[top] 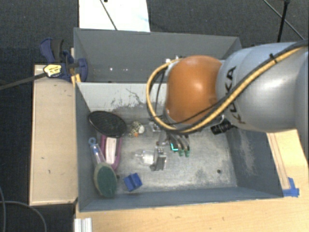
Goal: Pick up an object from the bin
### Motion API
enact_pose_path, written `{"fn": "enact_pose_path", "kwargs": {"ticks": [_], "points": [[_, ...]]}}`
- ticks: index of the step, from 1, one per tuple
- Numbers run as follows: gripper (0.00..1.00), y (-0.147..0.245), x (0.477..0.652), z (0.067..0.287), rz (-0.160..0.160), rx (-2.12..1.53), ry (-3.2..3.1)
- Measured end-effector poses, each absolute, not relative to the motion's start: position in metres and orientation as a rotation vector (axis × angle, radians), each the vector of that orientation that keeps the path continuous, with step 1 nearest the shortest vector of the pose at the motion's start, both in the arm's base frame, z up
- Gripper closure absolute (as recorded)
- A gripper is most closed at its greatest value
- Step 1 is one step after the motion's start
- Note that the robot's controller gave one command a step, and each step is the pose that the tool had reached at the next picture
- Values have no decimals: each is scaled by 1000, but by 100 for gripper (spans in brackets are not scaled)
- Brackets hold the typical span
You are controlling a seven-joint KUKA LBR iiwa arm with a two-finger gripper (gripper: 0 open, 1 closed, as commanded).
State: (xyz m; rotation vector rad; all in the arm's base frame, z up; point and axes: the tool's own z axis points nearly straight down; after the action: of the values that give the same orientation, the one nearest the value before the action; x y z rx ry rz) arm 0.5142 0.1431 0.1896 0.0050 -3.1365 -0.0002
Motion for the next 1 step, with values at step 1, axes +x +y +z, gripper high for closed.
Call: {"fn": "enact_pose_path", "kwargs": {"ticks": [1], "points": [[0, 162, 489, 76, -1, 497, -3098]]}}
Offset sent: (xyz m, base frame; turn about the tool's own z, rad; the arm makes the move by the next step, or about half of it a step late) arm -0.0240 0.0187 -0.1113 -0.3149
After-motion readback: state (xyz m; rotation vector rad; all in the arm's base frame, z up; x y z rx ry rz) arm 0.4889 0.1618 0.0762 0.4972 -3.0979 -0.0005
